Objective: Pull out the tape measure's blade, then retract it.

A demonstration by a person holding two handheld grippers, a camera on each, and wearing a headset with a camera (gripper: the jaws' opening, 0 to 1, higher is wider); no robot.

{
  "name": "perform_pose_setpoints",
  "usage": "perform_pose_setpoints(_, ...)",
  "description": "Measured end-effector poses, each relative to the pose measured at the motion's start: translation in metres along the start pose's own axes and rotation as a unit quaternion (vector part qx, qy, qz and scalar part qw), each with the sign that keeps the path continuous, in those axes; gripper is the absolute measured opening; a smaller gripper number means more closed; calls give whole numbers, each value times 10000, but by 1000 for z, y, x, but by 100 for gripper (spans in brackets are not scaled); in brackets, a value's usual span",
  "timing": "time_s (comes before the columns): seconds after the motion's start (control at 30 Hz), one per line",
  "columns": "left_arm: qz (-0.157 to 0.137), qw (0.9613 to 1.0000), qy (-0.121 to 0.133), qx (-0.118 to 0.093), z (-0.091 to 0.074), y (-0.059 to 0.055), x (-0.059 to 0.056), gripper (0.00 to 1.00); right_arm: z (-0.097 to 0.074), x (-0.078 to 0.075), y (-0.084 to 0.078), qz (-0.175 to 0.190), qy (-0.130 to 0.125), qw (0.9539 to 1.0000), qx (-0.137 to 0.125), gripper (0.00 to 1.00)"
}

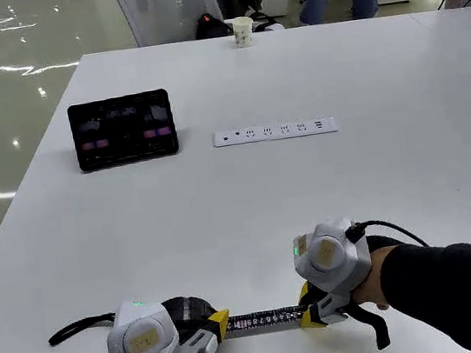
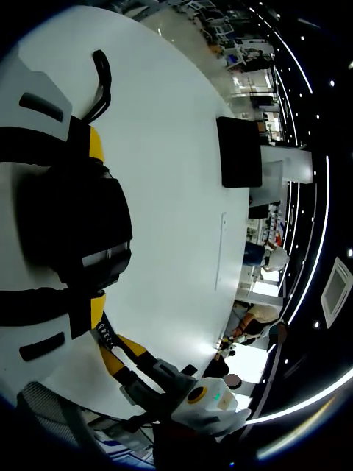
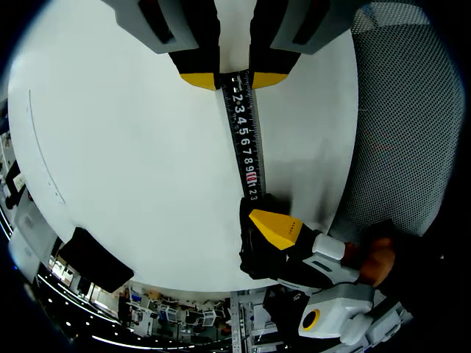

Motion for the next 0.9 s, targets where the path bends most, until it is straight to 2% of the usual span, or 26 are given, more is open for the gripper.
perform_pose_setpoints(0.9,-13,10000,-13,26,-1,0,0,62,9,-2,11,30,29,9998,-180,11)
Point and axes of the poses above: the centre of the closed fingertips' face, and the gripper's own axes: z roughly forward along the fingers, x roughly to its left, y roughly out of its top, the point moved 2 cm from there along -z, roughly backward along the fingers, and after that the axes turned 11 degrees about y, right-handed, at the moved point
